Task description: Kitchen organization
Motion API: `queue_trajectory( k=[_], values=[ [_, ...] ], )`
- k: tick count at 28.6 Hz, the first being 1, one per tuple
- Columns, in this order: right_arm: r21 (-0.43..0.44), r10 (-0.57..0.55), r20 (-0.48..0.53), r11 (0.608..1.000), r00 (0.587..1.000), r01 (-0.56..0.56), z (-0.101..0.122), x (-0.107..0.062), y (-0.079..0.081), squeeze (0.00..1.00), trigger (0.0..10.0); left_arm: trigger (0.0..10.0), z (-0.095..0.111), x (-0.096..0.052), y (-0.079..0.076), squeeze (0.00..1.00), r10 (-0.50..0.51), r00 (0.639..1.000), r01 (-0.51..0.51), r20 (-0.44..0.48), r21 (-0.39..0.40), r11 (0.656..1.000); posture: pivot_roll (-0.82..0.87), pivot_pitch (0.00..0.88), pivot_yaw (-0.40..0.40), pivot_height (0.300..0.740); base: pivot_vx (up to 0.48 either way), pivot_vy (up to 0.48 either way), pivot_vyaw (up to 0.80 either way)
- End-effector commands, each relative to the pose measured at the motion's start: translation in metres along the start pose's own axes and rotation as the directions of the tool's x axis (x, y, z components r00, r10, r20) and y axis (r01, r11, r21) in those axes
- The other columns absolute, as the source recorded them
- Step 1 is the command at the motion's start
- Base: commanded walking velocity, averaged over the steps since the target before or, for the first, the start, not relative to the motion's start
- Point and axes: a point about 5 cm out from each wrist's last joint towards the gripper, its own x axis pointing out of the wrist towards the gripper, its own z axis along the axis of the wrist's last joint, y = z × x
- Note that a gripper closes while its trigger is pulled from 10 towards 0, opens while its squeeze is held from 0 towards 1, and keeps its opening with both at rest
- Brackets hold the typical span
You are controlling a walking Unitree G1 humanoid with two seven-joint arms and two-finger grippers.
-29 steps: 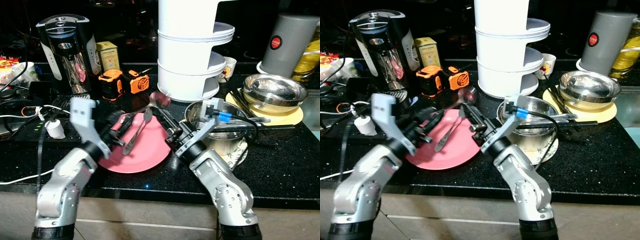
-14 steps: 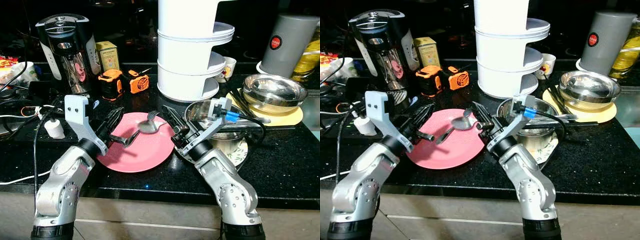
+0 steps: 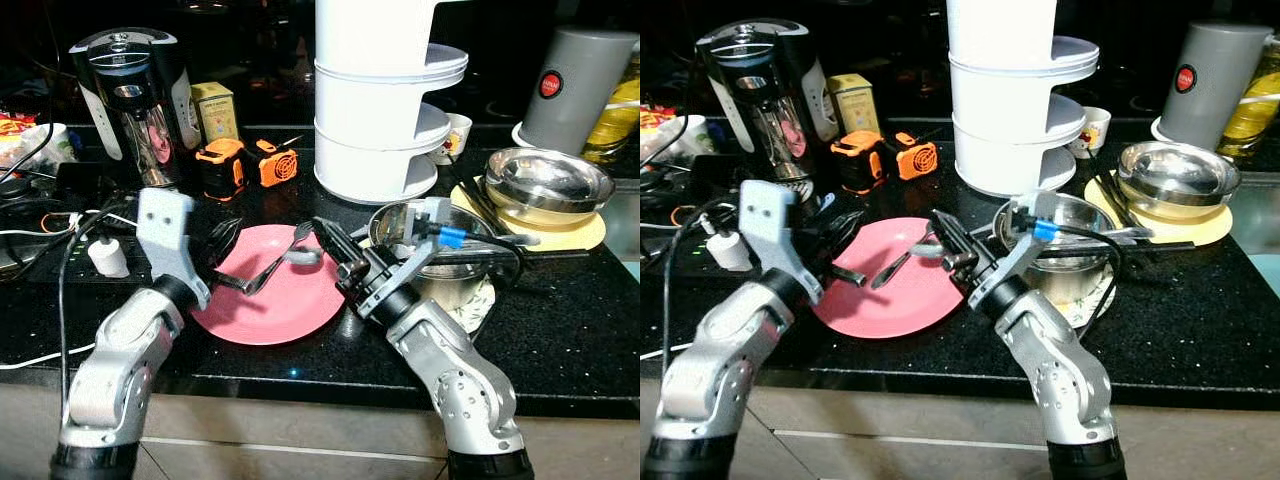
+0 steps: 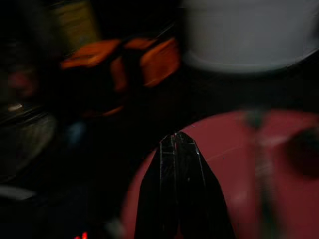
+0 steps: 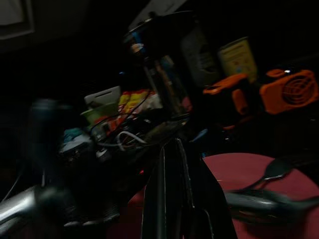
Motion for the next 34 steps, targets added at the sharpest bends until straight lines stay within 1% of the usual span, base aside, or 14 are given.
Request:
queue_trajectory(
  k=[1, 7, 13, 16, 20, 21, 22, 23, 25, 26, 28, 32, 33, 34],
  values=[
    [-0.004, 0.041, 0.01, 0.999, 0.999, -0.041, 0.003, -0.002, 0.005, 0.0, 10.0, 10.0, -0.007, 0.002, 0.0, 0.0, 0.03, 0.999, -0.029, -0.04, 0.021, 0.999, -0.01, 0.0, 0.002, 0.74, 0.0, 0.0, 0.0],
    [-0.006, 0.092, 0.005, 0.996, 0.996, -0.092, 0.005, -0.007, 0.008, 0.0, 10.0, 10.0, -0.01, 0.006, -0.003, 0.0, 0.053, 0.997, -0.053, -0.063, -0.007, 0.999, -0.02, 0.0, 0.004, 0.74, 0.0, 0.0, 0.0],
    [-0.005, 0.156, -0.013, 0.988, 0.988, -0.156, 0.003, -0.011, 0.015, 0.0, 10.0, 10.0, -0.009, 0.014, -0.024, 0.0, -0.011, 0.997, 0.001, -0.07, -0.137, 0.991, -0.02, 0.0, 0.005, 0.74, 0.0, 0.0, 0.0],
    [-0.018, 0.176, -0.027, 0.984, 0.984, -0.177, 0.001, -0.011, 0.018, 0.0, 10.0, 10.0, -0.008, 0.015, -0.028, 0.0, -0.022, 0.997, 0.01, -0.073, -0.152, 0.988, -0.02, 0.0, 0.005, 0.74, 0.0, 0.0, 0.0],
    [-0.177, 0.163, -0.12, 0.967, 0.979, -0.182, -0.006, -0.01, 0.018, 0.0, 10.0, 10.0, -0.005, 0.015, -0.029, 0.0, -0.008, 0.997, -0.004, -0.074, -0.16, 0.987, -0.02, 0.0, 0.005, 0.74, 0.0, 0.0, 0.0],
    [-0.23, 0.131, -0.129, 0.96, 0.983, -0.158, -0.005, -0.008, 0.015, 1.0, 10.0, 10.0, -0.006, 0.015, -0.024, 0.0, 0.023, 0.996, -0.036, -0.087, -0.156, 0.987, -0.01, 0.0, 0.004, 0.74, 0.0, 0.0, 0.0],
    [-0.329, 0.094, -0.143, 0.934, 0.985, -0.137, -0.002, -0.004, 0.011, 1.0, 10.0, 10.0, -0.008, 0.013, -0.015, 0.0, 0.082, 0.99, -0.098, -0.115, -0.143, 0.985, -0.01, 0.0, 0.004, 0.74, 0.0, 0.0, 0.0],
    [-0.329, 0.094, -0.143, 0.934, 0.985, -0.137, -0.002, -0.004, 0.011, 1.0, 10.0, 10.0, -0.008, 0.013, -0.015, 0.0, 0.082, 0.99, -0.098, -0.115, -0.143, 0.985, -0.01, 0.0, 0.004, 0.74, 0.0, 0.0, 0.0],
    [-0.422, 0.062, -0.133, 0.899, 0.989, -0.113, 0.003, 0.002, 0.008, 1.0, 10.0, 10.0, -0.013, 0.009, -0.004, 0.0, 0.142, 0.977, -0.162, -0.158, -0.122, 0.979, -0.01, 0.0, 0.002, 0.74, 0.0, 0.0, 0.0],
    [-0.422, 0.062, -0.133, 0.899, 0.989, -0.113, 0.003, 0.002, 0.008, 1.0, 10.0, 10.0, -0.013, 0.009, -0.004, 0.0, 0.142, 0.977, -0.162, -0.158, -0.122, 0.979, -0.01, 0.0, 0.002, 0.74, 0.0, 0.0, 0.0],
    [-0.491, 0.052, -0.139, 0.864, 0.989, -0.114, 0.006, 0.005, 0.007, 1.0, 10.0, 10.0, -0.016, 0.006, -0.001, 0.0, 0.152, 0.972, -0.174, -0.179, -0.114, 0.978, -0.01, 0.0, 0.0, 0.74, 0.0, 0.0, 0.0],
    [-0.679, 0.072, -0.284, 0.689, 0.956, -0.253, -0.004, 0.009, 0.013, 1.0, 10.0, 10.0, -0.02, -0.001, -0.001, 0.0, 0.128, 0.968, -0.155, -0.218, -0.115, 0.981, 0.0, 0.0, -0.004, 0.74, 0.0, 0.0, 0.0],
    [-0.679, 0.072, -0.284, 0.689, 0.956, -0.253, -0.004, 0.009, 0.013, 1.0, 10.0, 10.0, -0.02, -0.001, -0.001, 0.0, 0.128, 0.968, -0.155, -0.218, -0.115, 0.981, 0.0, 0.0, -0.004, 0.74, 0.0, 0.0, 0.0],
    [-0.697, 0.069, -0.305, 0.663, 0.95, -0.272, -0.006, 0.009, 0.013, 1.0, 10.0, 10.0, -0.021, -0.002, -0.001, 0.0, 0.125, 0.967, -0.153, -0.222, -0.114, 0.982, 0.0, 0.0, -0.008, 0.74, 0.0, 0.0, 0.0]
  ],
)
